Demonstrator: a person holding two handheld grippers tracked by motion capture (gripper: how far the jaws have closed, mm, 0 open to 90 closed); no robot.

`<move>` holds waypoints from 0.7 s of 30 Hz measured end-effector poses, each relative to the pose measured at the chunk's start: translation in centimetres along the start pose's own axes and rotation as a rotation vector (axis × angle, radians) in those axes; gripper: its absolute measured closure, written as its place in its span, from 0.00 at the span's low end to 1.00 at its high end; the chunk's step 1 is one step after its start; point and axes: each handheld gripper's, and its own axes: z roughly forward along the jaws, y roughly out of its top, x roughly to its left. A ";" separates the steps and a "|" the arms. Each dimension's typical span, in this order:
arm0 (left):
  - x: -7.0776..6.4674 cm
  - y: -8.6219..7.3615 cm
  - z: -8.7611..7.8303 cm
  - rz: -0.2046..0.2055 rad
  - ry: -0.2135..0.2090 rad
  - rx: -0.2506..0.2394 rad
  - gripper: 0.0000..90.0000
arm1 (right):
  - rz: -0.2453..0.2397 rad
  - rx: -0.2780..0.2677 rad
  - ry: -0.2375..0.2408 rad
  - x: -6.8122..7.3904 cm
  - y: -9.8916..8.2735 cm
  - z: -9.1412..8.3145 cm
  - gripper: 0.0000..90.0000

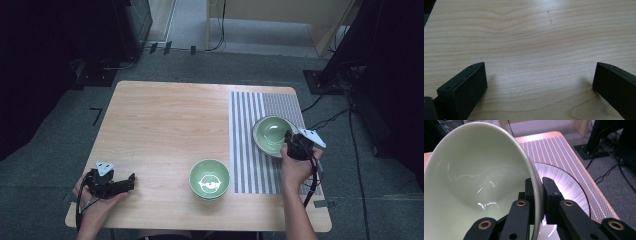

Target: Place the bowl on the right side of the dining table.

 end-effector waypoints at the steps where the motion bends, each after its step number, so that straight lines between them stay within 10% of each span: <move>1: 0.0 0.0 0.0 0.001 0.000 0.000 0.00 | 0.002 0.007 -0.001 -0.2 0.0 0.2 0.94; 21: 0.0 0.0 0.0 0.002 -0.003 -0.001 0.00 | 0.070 0.116 0.005 -2.1 -0.4 2.4 0.94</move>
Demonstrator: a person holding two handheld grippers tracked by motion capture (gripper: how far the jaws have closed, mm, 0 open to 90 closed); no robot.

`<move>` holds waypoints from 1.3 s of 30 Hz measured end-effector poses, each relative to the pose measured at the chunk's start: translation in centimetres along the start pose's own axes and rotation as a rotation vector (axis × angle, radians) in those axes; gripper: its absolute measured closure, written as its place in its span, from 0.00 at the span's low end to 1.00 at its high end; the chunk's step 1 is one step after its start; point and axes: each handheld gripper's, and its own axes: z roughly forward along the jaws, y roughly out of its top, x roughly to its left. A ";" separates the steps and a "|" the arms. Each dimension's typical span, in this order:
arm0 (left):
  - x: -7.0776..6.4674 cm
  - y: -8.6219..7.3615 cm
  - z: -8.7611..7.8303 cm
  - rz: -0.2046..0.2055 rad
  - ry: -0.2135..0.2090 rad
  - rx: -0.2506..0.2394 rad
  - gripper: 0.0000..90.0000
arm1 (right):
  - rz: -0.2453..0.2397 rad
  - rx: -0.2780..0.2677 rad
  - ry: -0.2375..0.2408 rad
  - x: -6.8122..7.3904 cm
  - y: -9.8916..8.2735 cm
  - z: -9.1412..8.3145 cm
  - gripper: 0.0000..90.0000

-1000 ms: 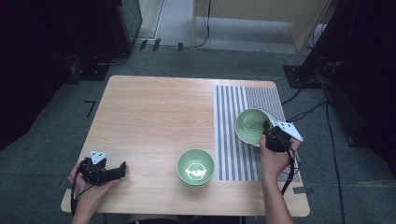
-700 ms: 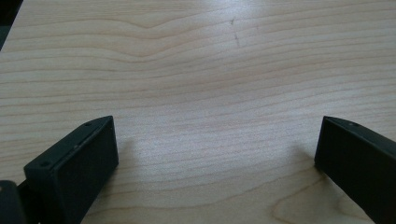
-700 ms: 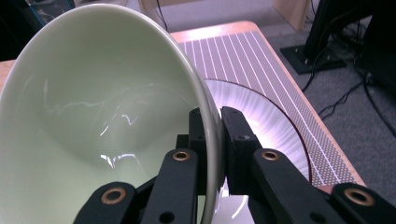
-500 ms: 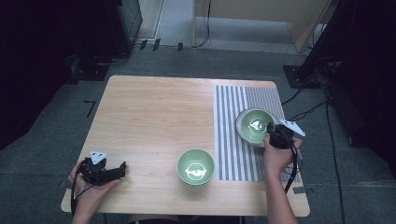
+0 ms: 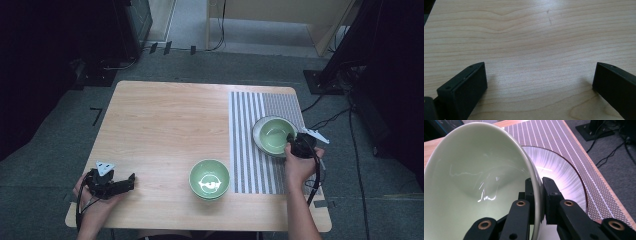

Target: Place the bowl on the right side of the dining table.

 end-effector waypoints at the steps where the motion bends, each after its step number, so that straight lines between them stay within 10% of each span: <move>1: 0.0 0.0 0.0 0.000 0.000 0.000 0.00 | 0.003 0.006 0.004 -0.1 0.1 0.1 0.94; 31: 0.0 0.0 0.0 0.000 0.000 0.000 0.00 | 0.154 0.148 0.071 -1.9 1.9 2.3 0.85; 37: 0.0 0.0 0.0 0.000 0.000 0.000 0.00 | 0.159 0.132 0.072 -2.3 1.7 2.1 0.72; 39: 0.0 0.0 0.0 0.000 0.000 -0.001 0.00 | 0.128 0.096 0.075 -2.3 1.9 1.9 0.53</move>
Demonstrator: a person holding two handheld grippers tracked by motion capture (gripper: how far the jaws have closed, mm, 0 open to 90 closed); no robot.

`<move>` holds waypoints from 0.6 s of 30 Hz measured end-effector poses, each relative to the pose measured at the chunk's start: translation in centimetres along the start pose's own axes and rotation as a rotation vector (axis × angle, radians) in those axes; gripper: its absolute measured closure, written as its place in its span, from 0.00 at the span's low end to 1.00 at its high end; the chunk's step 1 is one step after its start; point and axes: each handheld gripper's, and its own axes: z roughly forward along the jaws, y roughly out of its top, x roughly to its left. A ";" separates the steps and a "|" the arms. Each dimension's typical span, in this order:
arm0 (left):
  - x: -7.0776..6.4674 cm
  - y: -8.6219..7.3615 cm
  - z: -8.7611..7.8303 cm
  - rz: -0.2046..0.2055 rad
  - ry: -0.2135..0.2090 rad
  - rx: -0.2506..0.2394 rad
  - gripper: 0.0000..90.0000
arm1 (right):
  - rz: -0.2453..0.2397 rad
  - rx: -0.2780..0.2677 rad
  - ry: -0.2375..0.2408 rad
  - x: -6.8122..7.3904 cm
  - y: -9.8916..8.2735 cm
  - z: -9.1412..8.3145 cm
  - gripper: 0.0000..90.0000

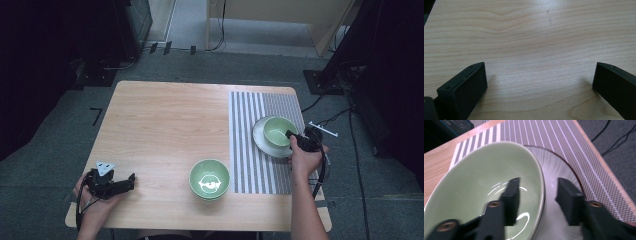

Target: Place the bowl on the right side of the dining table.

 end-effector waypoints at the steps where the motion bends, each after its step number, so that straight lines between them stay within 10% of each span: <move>1: 0.0 0.0 0.0 0.000 0.000 0.000 0.00 | -0.002 -0.008 -0.001 0.0 0.0 -0.1 0.47; 5: 0.0 0.0 0.0 0.000 0.000 0.000 0.00 | -0.026 -0.028 -0.018 0.0 0.1 -0.4 0.31; 18: 0.0 0.0 0.0 0.000 0.000 0.001 0.00 | -0.123 -0.136 -0.035 0.4 -0.6 -2.3 0.28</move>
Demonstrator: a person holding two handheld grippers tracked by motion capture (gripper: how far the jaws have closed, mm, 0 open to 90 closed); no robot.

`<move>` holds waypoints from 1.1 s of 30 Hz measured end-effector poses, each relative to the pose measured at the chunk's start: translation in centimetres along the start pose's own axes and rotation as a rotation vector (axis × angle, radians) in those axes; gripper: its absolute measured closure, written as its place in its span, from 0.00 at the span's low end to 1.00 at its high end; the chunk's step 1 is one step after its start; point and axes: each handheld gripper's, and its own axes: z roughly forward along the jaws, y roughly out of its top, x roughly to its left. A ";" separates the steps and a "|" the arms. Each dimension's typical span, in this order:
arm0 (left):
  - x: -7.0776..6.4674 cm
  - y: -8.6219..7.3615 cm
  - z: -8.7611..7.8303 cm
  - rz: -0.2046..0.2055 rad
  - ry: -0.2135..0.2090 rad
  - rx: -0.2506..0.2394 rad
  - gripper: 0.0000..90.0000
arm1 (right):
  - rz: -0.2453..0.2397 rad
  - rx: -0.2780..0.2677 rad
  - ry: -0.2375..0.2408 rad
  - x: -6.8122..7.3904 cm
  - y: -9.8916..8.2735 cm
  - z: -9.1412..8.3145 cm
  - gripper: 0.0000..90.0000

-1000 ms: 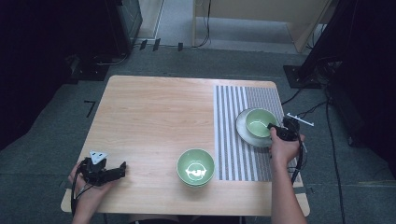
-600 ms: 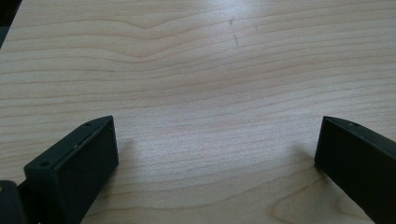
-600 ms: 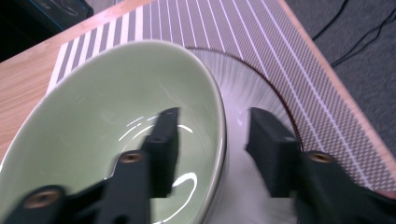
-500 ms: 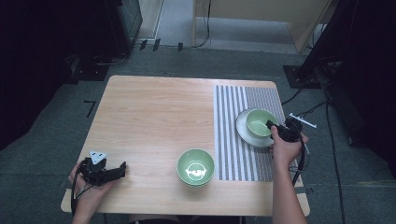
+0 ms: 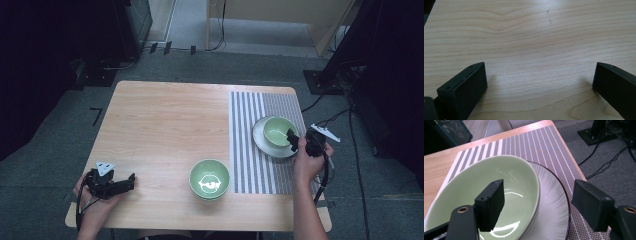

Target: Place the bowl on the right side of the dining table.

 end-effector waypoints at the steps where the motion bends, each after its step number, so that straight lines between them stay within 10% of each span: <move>1: 0.0 0.0 0.0 0.000 0.000 0.000 0.00 | -0.006 -0.003 0.011 0.0 -0.1 -0.1 0.26; 33: 0.0 0.0 0.0 0.000 0.000 0.000 0.00 | -0.103 -0.046 0.139 0.7 -1.6 -3.5 0.18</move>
